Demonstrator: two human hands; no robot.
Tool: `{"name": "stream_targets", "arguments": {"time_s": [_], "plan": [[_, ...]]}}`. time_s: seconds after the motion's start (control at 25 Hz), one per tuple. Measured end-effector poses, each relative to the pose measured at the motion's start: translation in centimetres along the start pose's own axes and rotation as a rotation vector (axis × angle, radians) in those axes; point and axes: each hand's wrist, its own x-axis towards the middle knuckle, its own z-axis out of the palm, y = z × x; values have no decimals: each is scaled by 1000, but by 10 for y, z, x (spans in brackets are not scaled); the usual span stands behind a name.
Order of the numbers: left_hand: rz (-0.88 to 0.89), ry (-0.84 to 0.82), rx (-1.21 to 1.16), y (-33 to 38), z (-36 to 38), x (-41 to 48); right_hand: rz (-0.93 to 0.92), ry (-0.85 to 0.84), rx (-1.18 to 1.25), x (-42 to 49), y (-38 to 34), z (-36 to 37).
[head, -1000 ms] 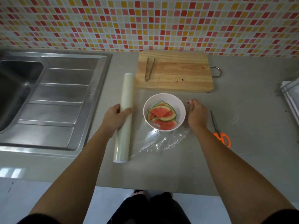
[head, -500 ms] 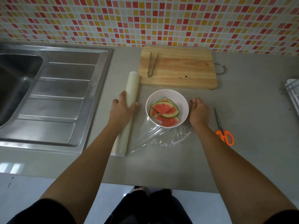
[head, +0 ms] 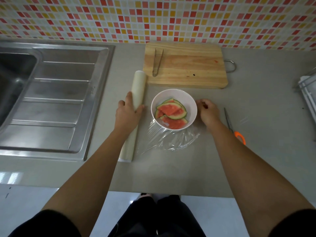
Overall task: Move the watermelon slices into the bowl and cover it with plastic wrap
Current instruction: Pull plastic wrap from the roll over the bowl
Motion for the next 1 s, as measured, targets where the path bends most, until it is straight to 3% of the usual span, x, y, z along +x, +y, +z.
{"name": "stream_targets", "arguments": {"time_s": [0.12, 0.24, 0.48, 0.64, 1.0], "plan": [[11, -10, -33, -1, -3, 0, 163, -88, 232, 9, 0, -11], [-1, -30, -75, -6, -9, 1, 185, -140, 285, 16, 0, -15], [-46, -31, -100, -5, -12, 3, 157, -111, 221, 10, 0, -7], [-33, -1, -88, -4, -10, -1, -7, -2, -4, 9, 1, -4], [-37, 27, -19, -11, -14, -1, -62, 70, -20, 10, -2, -1]]}}
